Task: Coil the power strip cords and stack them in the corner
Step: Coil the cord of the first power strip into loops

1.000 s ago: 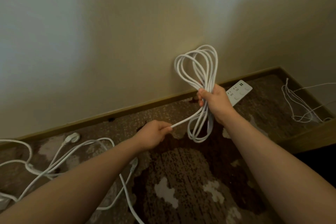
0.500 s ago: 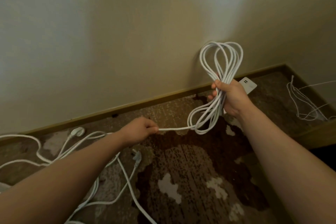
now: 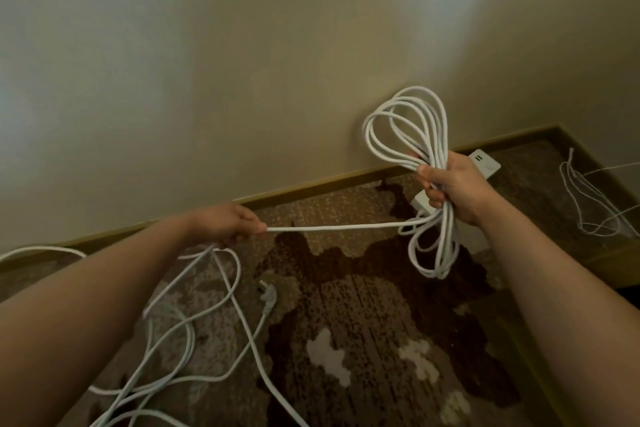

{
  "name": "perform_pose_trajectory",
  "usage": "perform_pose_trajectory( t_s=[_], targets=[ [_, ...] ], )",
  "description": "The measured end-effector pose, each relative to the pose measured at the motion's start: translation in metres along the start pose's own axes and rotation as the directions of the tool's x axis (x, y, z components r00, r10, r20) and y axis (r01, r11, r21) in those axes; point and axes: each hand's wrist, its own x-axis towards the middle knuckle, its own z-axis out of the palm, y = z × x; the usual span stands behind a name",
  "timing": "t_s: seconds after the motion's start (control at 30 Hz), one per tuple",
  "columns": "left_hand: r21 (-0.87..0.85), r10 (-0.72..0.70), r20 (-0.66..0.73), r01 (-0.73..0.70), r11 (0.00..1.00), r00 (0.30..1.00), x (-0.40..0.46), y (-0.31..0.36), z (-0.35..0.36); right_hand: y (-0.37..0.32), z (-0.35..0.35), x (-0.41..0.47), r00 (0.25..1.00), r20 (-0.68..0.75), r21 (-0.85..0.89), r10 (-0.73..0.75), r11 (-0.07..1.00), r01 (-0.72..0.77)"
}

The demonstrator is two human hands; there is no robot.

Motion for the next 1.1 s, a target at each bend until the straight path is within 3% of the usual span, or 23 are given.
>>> perform_pose_trajectory(
  t_s=[0.13, 0.27, 0.43, 0.57, 0.67, 0.77, 0.83, 0.93, 1.1],
  targets=[
    [-0.032, -0.136, 0.117, 0.141, 0.99, 0.984, -0.012, -0.028, -0.01, -0.004, -0.014, 0.005, 0.989, -0.143, -0.058, -0.039, 0.998, 0.031],
    [-0.004, -0.163, 0.068, 0.164, 0.987, 0.984, -0.02, -0.037, -0.012, 0.002, -0.009, 0.005, 0.988, -0.149, -0.163, -0.046, 0.986, 0.021],
    [0.075, 0.106, 0.075, -0.112, 0.991, 0.992, -0.029, 0.045, -0.005, 0.004, 0.029, 0.003, 0.996, 0.011, -0.319, -0.093, 0.943, 0.092],
    [-0.097, 0.411, 0.15, -0.4, 0.911, 0.899, -0.062, 0.135, -0.041, -0.008, 0.037, 0.005, 0.982, 0.062, -0.221, -0.178, 0.957, 0.188],
    [0.069, 0.426, 0.206, -0.448, 0.892, 0.881, -0.071, 0.169, -0.037, -0.016, 0.035, 0.007, 0.973, 0.059, -0.128, -0.223, 0.965, 0.229],
    [0.352, 0.369, 0.219, -0.426, 0.833, 0.903, -0.061, 0.159, 0.015, -0.018, 0.034, 0.007, 0.97, 0.083, -0.111, -0.23, 0.965, 0.238],
    [0.427, 0.343, 0.222, -0.408, 0.807, 0.913, -0.048, 0.145, 0.047, -0.012, 0.032, 0.006, 0.969, 0.121, -0.135, -0.214, 0.964, 0.23],
    [0.419, 0.407, 0.14, -0.426, 0.802, 0.903, -0.031, 0.138, 0.072, -0.004, 0.034, 0.005, 0.974, 0.162, -0.142, -0.156, 0.973, 0.179],
    [0.451, 0.567, -0.127, -0.462, 0.763, 0.814, -0.011, 0.148, 0.096, 0.002, 0.046, 0.002, 0.978, 0.198, 0.013, -0.065, 0.998, 0.064]
  ],
)
